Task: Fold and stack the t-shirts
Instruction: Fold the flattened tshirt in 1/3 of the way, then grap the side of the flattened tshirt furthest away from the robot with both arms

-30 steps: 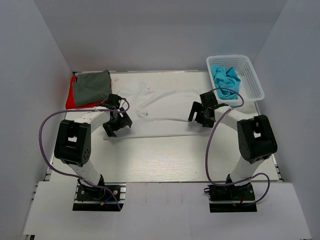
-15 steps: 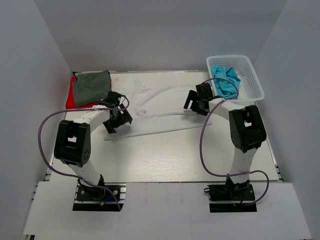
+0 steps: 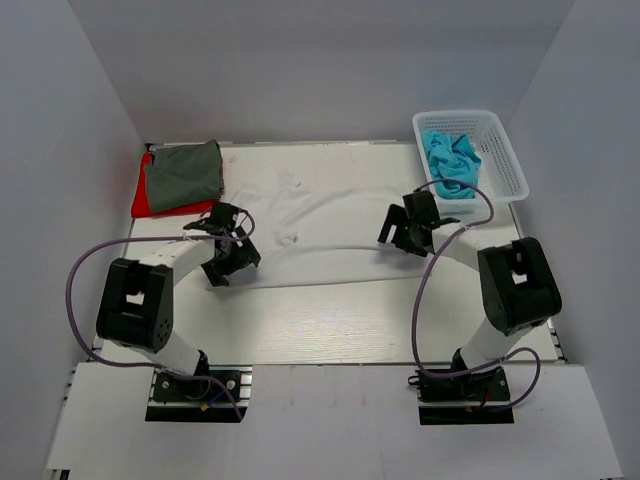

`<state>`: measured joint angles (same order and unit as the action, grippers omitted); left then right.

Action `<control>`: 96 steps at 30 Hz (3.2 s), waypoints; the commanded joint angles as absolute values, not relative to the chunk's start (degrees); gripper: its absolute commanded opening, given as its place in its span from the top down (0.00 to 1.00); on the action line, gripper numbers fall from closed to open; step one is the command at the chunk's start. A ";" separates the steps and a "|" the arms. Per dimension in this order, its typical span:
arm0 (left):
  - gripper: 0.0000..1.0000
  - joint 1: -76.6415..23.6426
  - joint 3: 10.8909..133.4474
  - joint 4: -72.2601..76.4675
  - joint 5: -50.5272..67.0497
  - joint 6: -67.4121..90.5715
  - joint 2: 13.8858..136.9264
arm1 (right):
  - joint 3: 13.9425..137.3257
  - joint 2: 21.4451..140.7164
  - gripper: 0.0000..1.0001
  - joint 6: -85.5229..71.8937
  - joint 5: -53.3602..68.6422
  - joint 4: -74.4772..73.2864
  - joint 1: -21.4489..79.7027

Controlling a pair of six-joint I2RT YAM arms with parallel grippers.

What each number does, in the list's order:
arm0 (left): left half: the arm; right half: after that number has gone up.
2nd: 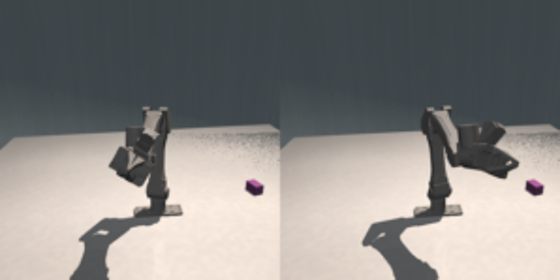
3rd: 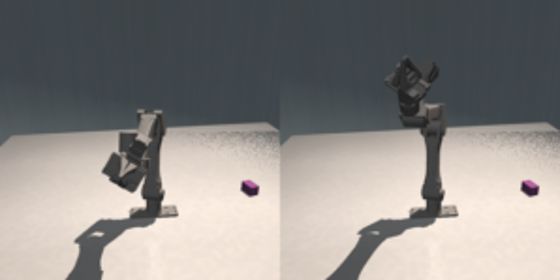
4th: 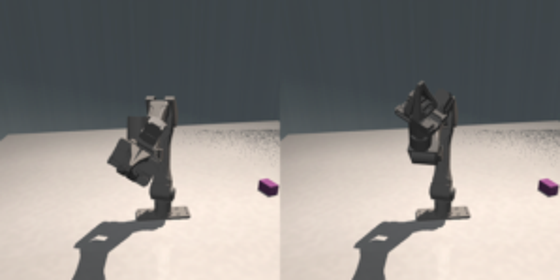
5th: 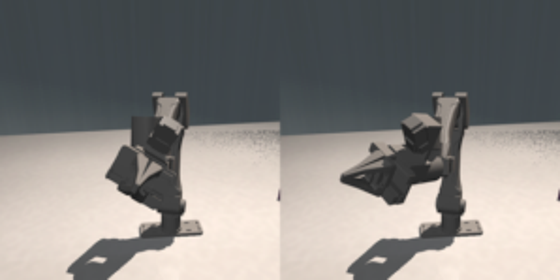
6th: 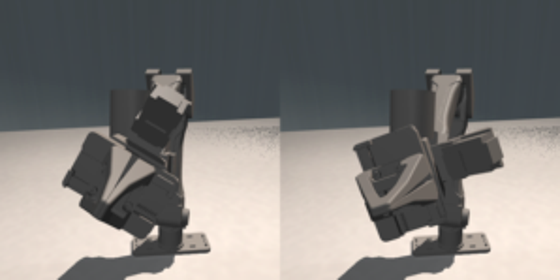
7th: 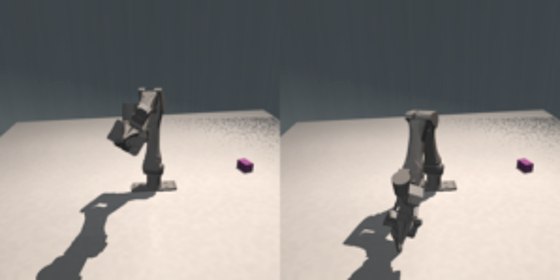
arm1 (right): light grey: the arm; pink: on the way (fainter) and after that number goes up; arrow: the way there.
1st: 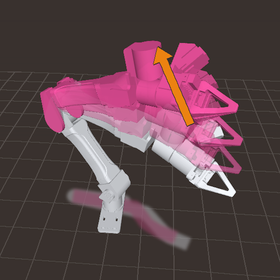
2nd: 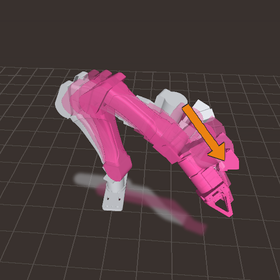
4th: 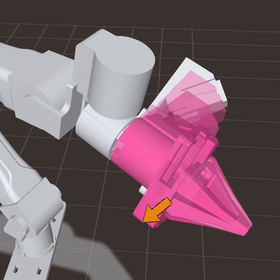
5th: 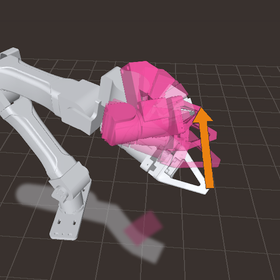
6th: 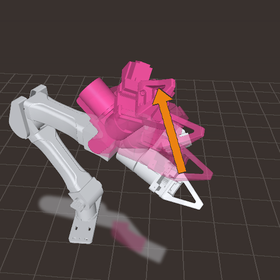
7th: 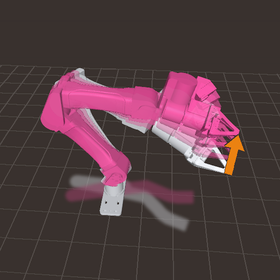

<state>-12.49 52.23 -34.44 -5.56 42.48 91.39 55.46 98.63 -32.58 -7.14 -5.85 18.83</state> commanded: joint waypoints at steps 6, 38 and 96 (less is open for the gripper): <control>0.00 -13.54 37.21 -40.34 -0.54 46.04 73.94 | 39.65 82.81 0.10 -34.01 -3.96 -11.07 22.22; 0.00 -12.22 77.06 -37.70 -14.24 32.63 87.86 | 65.21 91.67 0.10 -31.65 -14.15 -14.15 23.55; 1.00 -12.13 109.42 -29.71 -9.14 22.15 132.98 | 98.78 124.89 0.10 -36.47 -23.64 -31.90 17.05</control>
<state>-12.47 111.87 -28.62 -10.50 21.71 136.94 95.11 124.53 -33.15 -20.62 -30.81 17.74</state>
